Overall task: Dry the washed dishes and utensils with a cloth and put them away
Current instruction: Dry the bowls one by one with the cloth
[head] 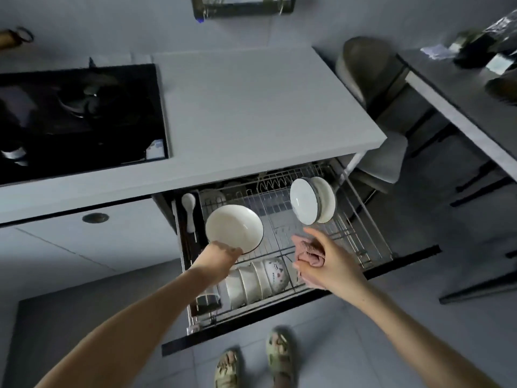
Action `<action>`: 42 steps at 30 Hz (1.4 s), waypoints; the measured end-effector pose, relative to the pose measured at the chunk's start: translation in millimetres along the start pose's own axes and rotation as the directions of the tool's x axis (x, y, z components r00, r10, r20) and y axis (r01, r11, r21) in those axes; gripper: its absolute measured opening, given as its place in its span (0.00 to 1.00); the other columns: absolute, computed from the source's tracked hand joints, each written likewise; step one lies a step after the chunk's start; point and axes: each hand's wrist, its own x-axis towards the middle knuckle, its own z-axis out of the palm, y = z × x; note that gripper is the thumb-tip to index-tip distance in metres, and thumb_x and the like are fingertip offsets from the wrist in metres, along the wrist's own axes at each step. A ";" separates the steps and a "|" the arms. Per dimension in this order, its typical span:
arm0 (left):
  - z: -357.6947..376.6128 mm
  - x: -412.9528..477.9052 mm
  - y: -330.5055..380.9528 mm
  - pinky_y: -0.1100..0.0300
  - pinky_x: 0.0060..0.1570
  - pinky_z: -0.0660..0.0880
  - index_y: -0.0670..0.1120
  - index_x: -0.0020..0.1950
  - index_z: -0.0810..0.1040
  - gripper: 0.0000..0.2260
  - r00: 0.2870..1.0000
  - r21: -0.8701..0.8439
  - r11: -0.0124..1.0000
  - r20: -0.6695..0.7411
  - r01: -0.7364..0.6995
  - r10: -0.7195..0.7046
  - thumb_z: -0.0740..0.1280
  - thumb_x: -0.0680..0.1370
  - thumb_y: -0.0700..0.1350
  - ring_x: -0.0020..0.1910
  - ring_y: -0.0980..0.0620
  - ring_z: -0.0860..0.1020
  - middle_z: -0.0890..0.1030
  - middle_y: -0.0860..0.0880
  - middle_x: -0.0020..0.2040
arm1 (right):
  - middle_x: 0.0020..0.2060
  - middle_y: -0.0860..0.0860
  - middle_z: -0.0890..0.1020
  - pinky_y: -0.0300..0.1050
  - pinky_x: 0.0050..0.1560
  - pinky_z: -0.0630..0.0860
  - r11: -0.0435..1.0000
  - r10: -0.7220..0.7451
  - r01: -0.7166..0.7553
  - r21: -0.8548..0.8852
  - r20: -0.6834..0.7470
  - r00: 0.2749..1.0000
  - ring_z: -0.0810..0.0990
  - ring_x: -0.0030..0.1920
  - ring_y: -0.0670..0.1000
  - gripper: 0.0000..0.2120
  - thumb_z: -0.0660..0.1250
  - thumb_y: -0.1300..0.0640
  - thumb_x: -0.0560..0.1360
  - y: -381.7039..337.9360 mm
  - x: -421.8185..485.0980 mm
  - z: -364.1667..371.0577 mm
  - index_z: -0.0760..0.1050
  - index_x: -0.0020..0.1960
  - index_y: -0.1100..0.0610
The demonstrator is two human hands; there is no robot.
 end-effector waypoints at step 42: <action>-25.4 -14.3 -40.4 0.52 0.51 0.70 0.41 0.61 0.76 0.18 0.750 -0.840 -0.530 0.277 -0.115 -0.601 0.70 0.73 0.46 0.50 0.43 0.74 0.77 0.38 0.53 | 0.49 0.51 0.85 0.57 0.39 0.82 0.830 -0.205 -0.268 0.489 0.715 0.669 0.85 0.45 0.51 0.20 0.70 0.45 0.66 -114.2 163.3 78.3 0.78 0.57 0.47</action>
